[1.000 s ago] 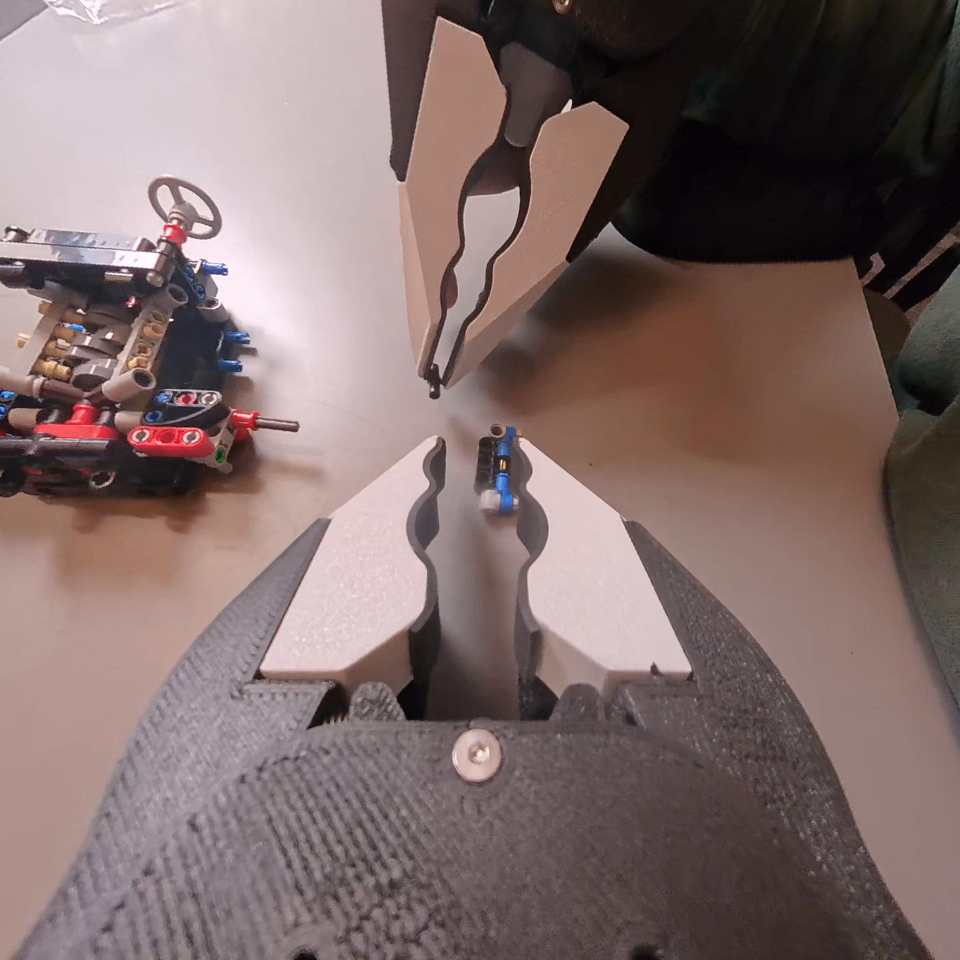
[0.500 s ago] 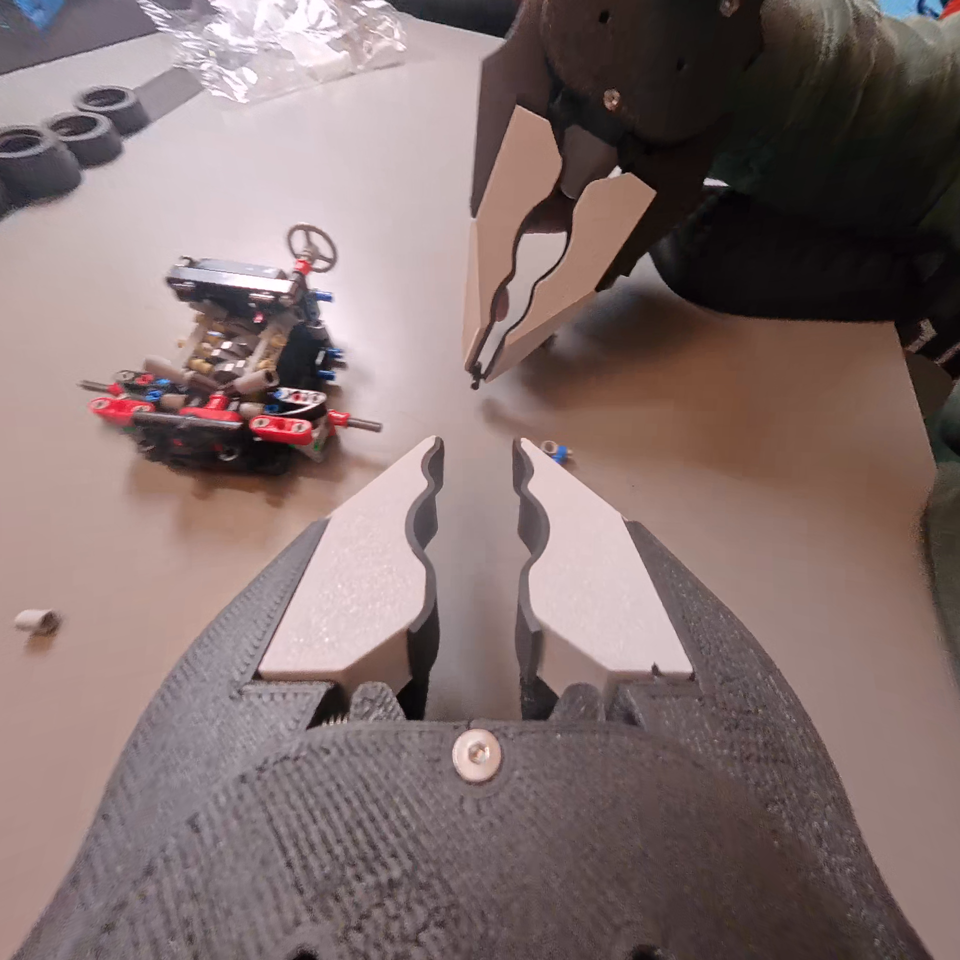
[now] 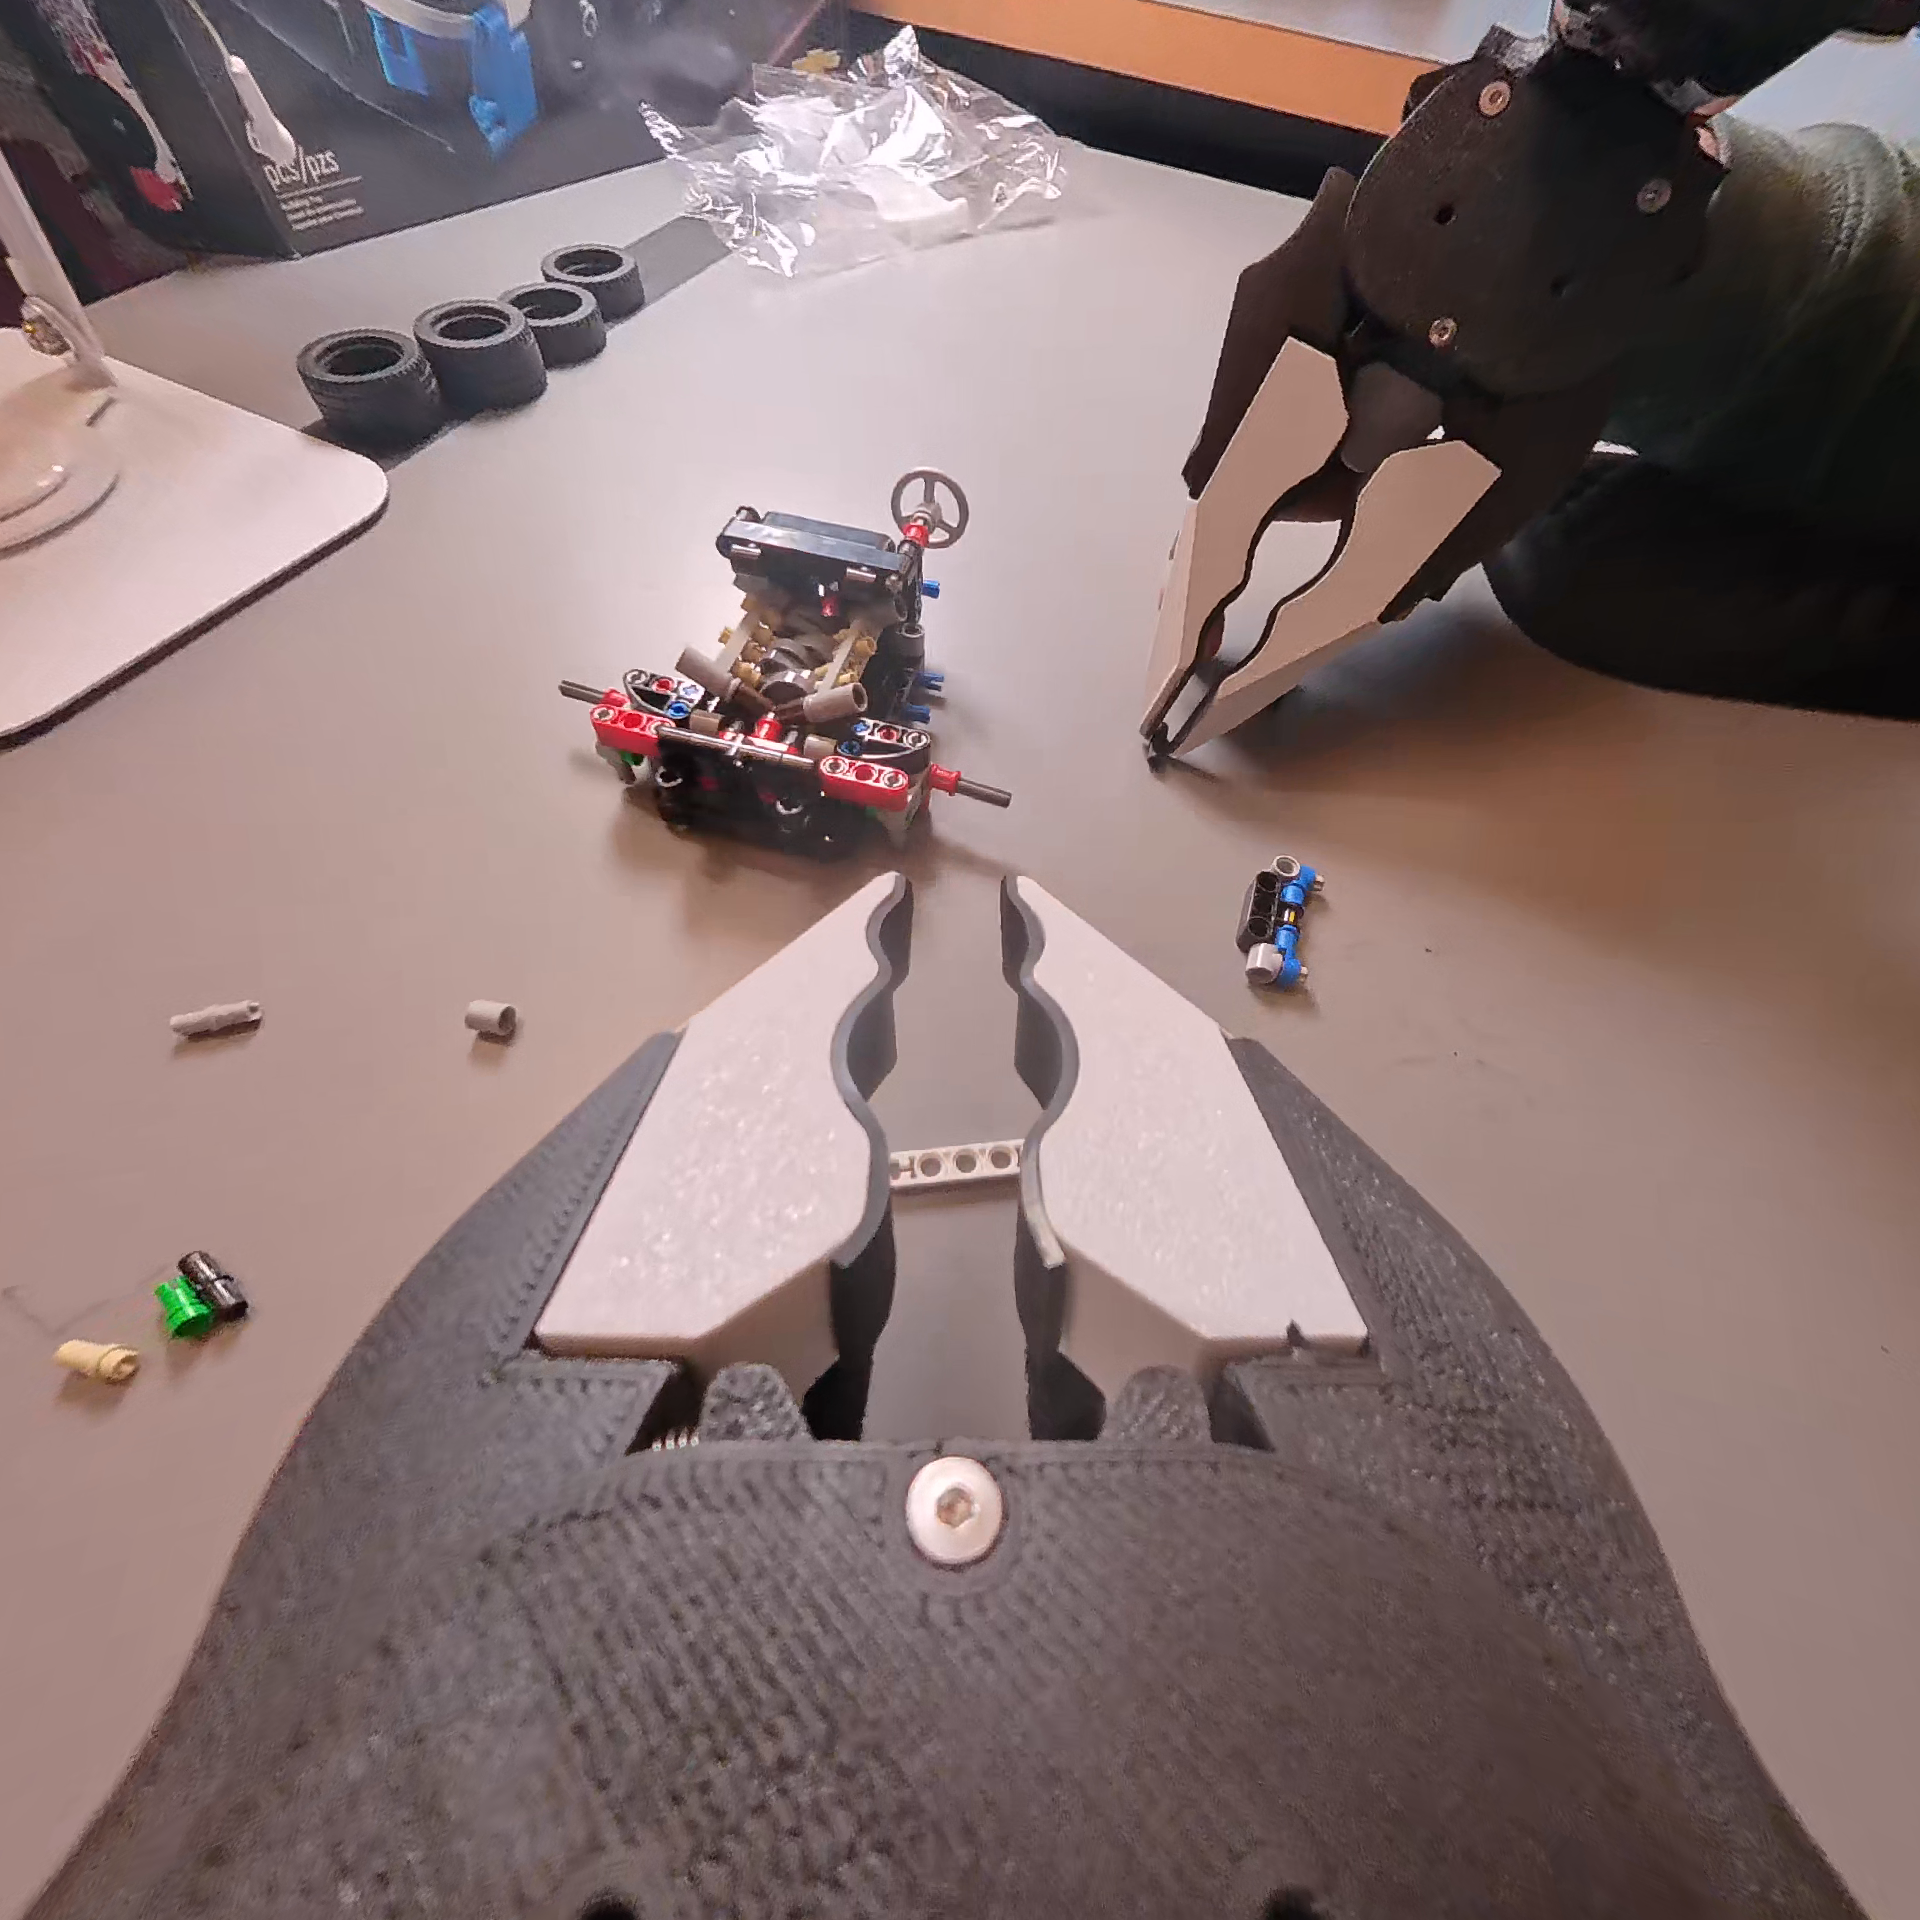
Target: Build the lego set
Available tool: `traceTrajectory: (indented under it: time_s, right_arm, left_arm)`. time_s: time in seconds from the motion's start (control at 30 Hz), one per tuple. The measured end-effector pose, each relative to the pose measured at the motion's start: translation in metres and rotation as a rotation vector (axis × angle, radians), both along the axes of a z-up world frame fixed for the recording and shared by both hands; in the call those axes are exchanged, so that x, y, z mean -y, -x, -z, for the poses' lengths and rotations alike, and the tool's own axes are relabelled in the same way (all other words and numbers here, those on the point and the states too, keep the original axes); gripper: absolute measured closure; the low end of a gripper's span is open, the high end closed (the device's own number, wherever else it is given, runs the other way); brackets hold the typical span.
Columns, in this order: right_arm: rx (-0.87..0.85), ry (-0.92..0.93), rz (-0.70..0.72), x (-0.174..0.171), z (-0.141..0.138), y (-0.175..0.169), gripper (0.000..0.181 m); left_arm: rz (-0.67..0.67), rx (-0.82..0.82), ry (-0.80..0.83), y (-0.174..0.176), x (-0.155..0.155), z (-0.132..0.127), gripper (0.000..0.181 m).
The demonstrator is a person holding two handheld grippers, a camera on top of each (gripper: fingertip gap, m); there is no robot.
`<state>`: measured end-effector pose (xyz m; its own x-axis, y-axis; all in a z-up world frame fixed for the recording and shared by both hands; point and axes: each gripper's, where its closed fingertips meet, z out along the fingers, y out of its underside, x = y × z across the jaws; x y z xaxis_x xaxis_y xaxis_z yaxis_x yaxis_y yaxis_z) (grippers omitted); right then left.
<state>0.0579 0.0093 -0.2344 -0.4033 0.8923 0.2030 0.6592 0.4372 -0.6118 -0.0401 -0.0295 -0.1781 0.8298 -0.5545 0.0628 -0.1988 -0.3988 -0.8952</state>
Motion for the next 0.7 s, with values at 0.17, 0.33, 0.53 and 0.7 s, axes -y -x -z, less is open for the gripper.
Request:
traceTrajectory:
  time_s: [0.17,0.33,0.53,0.7]
  right_arm:
    - [-0.002,-0.001,-0.002,0.001,0.000,0.000,0.176]
    - [-0.006,-0.001,-0.002,0.001,-0.001,0.000,0.174]
    - [-0.006,-0.002,-0.001,0.000,-0.001,0.000,0.173]
    - [-0.048,-0.009,0.019,-0.003,-0.010,0.003,0.170]
  left_arm:
    - [0.040,-0.038,0.029,-0.008,0.003,0.011,0.166]
    - [0.065,-0.107,0.042,-0.011,0.006,0.019,0.166]
    - [0.066,-0.115,0.049,-0.009,0.007,0.022,0.166]
    - [0.075,-0.132,0.052,-0.011,0.008,0.024,0.166]
